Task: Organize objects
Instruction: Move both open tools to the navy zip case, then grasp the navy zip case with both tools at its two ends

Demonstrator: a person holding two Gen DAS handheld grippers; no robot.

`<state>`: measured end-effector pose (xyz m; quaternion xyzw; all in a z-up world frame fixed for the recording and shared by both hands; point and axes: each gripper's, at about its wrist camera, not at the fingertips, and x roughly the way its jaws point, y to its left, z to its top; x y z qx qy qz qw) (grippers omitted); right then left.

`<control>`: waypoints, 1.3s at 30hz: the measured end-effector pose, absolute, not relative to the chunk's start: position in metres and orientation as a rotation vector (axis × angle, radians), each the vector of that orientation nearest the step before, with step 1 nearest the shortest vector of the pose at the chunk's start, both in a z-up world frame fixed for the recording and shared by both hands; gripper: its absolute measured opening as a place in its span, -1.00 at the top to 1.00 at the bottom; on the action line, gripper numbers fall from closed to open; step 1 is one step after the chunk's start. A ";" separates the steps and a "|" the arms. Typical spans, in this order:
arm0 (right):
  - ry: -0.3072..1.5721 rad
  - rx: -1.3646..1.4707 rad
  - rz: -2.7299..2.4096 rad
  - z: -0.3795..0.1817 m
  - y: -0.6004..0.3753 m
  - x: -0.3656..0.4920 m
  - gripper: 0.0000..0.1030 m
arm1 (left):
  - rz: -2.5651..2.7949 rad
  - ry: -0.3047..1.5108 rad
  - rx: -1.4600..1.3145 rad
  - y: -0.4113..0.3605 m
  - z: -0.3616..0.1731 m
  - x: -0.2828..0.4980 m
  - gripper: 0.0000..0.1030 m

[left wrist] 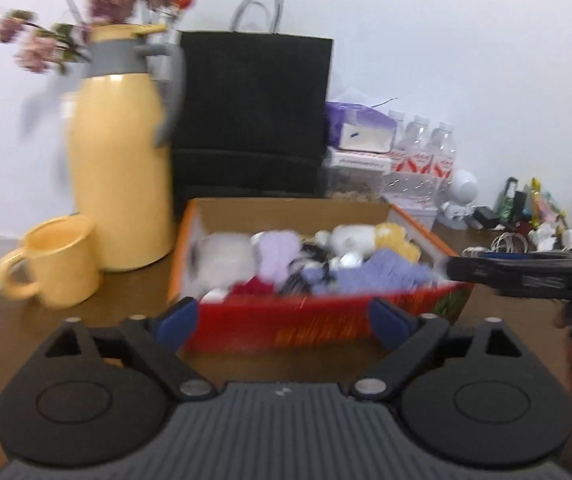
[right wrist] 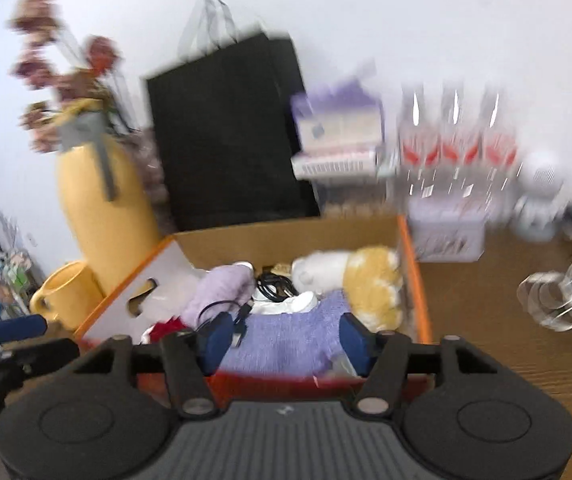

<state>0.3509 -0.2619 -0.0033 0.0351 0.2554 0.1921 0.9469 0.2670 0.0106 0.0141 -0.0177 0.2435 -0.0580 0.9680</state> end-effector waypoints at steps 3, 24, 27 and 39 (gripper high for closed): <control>0.517 0.044 0.401 -0.011 -0.272 0.299 -0.66 | -0.076 0.486 -0.013 0.008 0.000 0.216 -0.99; 0.616 0.121 0.358 -0.059 -0.301 0.207 -0.06 | -0.144 0.725 -0.288 -0.011 -0.049 0.182 -0.24; 0.607 0.102 0.395 -0.058 -0.282 0.247 -0.05 | -0.151 0.748 -0.358 -0.013 -0.054 0.203 -0.07; 0.715 0.209 0.471 -0.081 -0.271 0.275 0.34 | -0.194 0.778 -0.339 -0.010 -0.063 0.208 0.23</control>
